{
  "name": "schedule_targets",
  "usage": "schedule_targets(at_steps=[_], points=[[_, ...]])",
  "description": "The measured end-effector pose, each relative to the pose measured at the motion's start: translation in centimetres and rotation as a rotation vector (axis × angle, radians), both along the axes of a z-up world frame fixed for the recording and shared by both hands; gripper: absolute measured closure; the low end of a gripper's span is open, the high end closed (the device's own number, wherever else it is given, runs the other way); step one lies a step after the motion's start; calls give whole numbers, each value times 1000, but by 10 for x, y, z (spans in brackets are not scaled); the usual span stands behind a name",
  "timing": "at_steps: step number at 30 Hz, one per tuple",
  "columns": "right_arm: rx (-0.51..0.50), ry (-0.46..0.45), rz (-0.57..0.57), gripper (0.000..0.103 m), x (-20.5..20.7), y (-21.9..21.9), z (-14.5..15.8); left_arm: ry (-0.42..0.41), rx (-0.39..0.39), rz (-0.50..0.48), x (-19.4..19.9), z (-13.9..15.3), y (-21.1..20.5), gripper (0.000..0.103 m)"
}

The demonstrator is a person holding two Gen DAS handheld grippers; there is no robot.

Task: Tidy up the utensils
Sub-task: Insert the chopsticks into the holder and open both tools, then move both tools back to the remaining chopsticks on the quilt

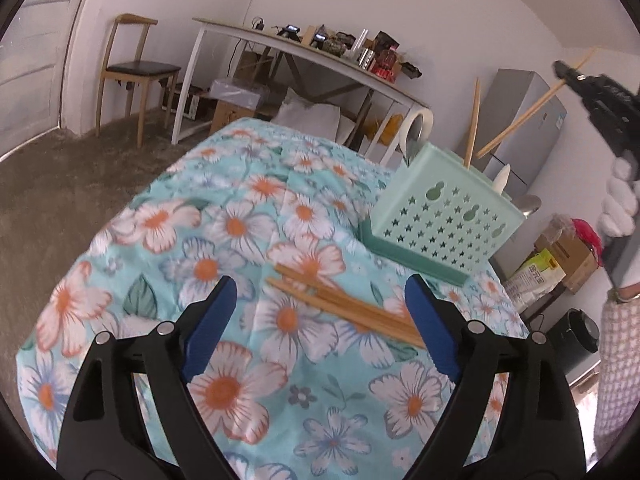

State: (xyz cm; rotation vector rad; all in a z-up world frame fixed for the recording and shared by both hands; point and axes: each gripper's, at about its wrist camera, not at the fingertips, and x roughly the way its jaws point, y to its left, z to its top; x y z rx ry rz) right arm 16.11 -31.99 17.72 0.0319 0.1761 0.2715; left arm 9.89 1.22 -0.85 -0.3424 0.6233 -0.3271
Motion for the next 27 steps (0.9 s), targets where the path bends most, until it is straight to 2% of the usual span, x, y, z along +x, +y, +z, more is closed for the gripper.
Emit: schedule_targets(at_steps=[8, 10, 11, 12, 21, 27], points=[[11, 213, -23, 94, 34, -7, -44, 33, -15, 1, 3, -10, 0, 20], [20, 211, -32, 83, 33, -10, -43, 38, -17, 4, 4, -10, 0, 20], [30, 200, -40, 70, 29, -13, -41, 41, -18, 6, 5, -11, 0, 20], [37, 189, -42, 64, 28, -14, -37, 43, -18, 7, 5, -11, 0, 20], [85, 92, -52, 55, -13, -29, -16, 31, -16, 26, 1, -8, 2, 20], [144, 101, -35, 49, -55, -37, -30, 26, -17, 34, -3, -4, 3, 20]])
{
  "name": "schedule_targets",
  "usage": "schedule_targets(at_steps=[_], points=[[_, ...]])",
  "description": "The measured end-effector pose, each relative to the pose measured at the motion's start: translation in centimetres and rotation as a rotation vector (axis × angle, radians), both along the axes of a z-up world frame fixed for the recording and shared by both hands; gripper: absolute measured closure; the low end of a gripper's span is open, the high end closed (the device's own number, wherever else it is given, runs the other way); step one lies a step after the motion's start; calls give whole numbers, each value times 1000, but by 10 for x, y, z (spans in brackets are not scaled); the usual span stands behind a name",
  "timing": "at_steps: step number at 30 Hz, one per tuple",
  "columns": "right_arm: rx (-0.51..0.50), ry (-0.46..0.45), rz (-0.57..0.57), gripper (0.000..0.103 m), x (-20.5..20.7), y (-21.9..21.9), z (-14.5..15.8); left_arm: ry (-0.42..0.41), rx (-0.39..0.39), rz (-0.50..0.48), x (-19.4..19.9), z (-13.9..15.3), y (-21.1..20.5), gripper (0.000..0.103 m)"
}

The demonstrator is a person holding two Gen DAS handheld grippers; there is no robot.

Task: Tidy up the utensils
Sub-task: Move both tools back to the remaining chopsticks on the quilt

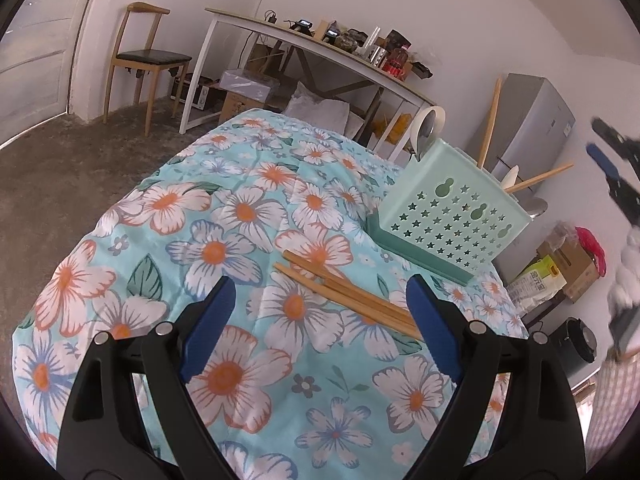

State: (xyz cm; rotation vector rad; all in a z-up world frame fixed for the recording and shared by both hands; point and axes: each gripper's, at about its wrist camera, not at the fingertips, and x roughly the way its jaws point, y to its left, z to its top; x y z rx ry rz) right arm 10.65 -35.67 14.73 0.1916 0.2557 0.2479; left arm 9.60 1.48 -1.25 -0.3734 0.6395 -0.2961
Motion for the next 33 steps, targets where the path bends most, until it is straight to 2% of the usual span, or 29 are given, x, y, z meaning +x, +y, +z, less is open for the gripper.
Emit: schedule_targets(at_steps=[2, 3, 6, 9, 12, 14, 17, 19, 24, 28, 32, 33], points=[[24, 26, 14, 47, -9, 0, -12, -4, 1, 0, -2, 2, -2, 20], [30, 50, 22, 42, -13, 1, -22, -6, 2, -2, -2, 2, -3, 20], [31, 161, 37, 34, -11, 5, -58, 0, 1, -16, -3, 3, -7, 20], [24, 335, 36, 25, -2, 9, -105, 18, -20, -44, -3, 1, -12, 20], [-7, 507, -14, 25, 10, 8, -149, 58, -76, -70, 0, -5, -14, 20], [12, 578, -21, 25, 15, 1, -172, 88, -122, -77, 4, -9, -13, 22], [57, 615, -37, 25, 20, -12, -190, 126, -187, -91, 11, -16, -13, 28], [105, 630, -36, 25, 22, -22, -197, 168, -258, -106, 17, -24, -11, 34], [196, 617, -19, 21, 20, -34, -206, 233, -359, -85, 32, -41, -6, 46], [191, 600, -6, 17, 13, -28, -204, 270, -447, -40, 45, -50, 1, 54], [222, 594, 8, 16, 13, -32, -205, 331, -542, 38, 61, -61, 10, 72], [233, 592, 13, 16, 13, -34, -206, 338, -557, 50, 64, -62, 12, 74]])
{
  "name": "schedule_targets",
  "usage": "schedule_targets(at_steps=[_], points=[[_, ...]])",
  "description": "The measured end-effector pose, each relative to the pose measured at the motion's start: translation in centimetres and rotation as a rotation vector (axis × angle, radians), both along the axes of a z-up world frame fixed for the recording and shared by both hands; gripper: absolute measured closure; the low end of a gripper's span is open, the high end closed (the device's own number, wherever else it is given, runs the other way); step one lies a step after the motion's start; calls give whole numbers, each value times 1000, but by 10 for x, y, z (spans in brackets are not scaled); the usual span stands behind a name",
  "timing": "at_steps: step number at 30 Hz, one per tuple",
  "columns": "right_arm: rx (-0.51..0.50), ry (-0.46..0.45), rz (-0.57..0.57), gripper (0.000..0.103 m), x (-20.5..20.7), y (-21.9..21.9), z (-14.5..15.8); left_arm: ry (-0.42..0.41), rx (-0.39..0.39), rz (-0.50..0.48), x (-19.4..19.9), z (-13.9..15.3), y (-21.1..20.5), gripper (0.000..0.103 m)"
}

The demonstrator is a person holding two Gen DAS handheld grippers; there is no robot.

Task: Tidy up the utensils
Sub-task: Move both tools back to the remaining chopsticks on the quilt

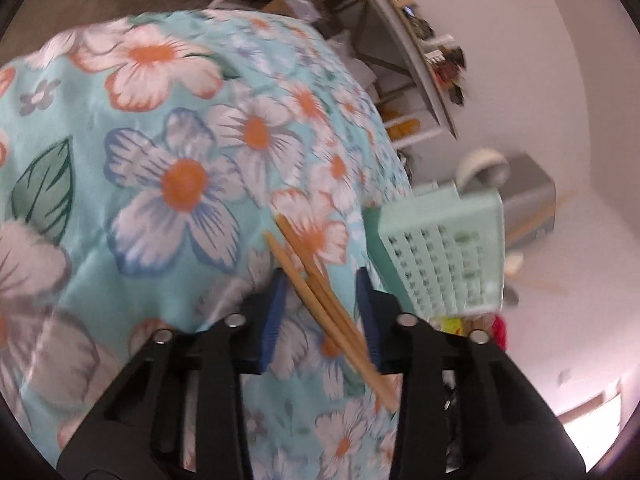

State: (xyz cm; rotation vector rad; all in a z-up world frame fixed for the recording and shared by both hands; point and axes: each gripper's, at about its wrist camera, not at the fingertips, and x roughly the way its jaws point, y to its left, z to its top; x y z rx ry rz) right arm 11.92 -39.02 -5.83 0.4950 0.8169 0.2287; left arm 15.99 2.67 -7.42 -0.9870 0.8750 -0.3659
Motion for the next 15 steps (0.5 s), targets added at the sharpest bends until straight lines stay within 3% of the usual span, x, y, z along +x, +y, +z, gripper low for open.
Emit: schedule_targets(at_steps=[4, 8, 11, 15], points=[[27, -7, 3, 16, -1, -4, -1, 34, -8, 43, 7, -6, -1, 90], [28, -8, 3, 16, -2, -4, -1, 3, 12, 30, 3, 0, -2, 93], [29, -8, 3, 15, -2, -4, -1, -68, 69, 13, -7, 18, 2, 92], [23, -7, 5, 15, -2, -4, 0, -233, 171, -24, -25, 64, 3, 92]])
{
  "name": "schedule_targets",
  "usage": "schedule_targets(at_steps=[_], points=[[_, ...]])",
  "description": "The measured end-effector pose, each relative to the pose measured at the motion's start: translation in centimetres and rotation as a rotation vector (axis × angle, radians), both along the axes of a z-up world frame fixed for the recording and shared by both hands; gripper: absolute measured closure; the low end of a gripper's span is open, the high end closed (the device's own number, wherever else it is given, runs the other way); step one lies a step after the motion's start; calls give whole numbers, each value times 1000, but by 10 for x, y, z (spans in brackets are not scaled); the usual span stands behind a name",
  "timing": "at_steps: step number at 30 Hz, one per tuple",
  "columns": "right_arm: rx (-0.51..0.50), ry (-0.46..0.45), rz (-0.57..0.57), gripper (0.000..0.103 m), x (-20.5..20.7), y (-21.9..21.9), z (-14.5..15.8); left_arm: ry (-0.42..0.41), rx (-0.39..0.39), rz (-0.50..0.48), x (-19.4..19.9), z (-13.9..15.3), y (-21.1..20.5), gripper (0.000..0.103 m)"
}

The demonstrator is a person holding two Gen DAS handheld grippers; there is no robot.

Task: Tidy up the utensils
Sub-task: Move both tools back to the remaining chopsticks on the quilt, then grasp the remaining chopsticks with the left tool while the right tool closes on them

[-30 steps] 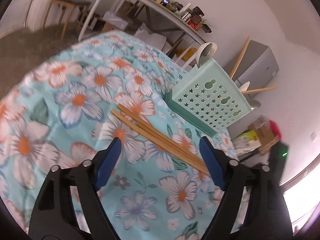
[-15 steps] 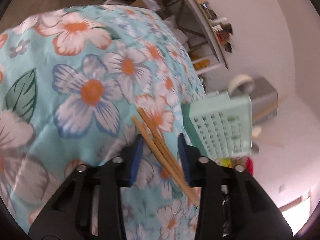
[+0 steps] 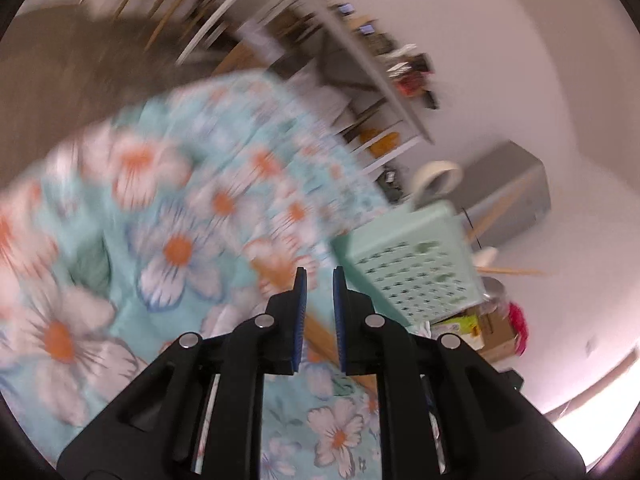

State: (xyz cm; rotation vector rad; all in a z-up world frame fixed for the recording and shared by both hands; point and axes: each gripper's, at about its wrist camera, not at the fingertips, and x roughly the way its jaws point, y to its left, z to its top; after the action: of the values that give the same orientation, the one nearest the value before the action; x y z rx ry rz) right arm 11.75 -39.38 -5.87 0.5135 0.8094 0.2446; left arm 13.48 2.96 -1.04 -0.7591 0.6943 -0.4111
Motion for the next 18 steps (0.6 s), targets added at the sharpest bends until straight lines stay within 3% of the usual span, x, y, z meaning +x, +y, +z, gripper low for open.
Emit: schedule_targets(at_steps=[6, 9, 11, 15, 18], points=[[-13, 0, 0, 14, 1, 3, 1, -255, 121, -87, -28, 79, -1, 92], [-15, -1, 0, 14, 1, 3, 0, -310, 160, -138, -35, 94, -9, 92], [-12, 0, 1, 14, 1, 3, 0, -270, 169, -162, -30, 87, -17, 92], [-15, 0, 2, 14, 1, 3, 0, -57, 114, -190, -14, 41, -29, 90], [-12, -1, 2, 14, 1, 2, 0, 63, 60, -174, -9, 9, -28, 78]])
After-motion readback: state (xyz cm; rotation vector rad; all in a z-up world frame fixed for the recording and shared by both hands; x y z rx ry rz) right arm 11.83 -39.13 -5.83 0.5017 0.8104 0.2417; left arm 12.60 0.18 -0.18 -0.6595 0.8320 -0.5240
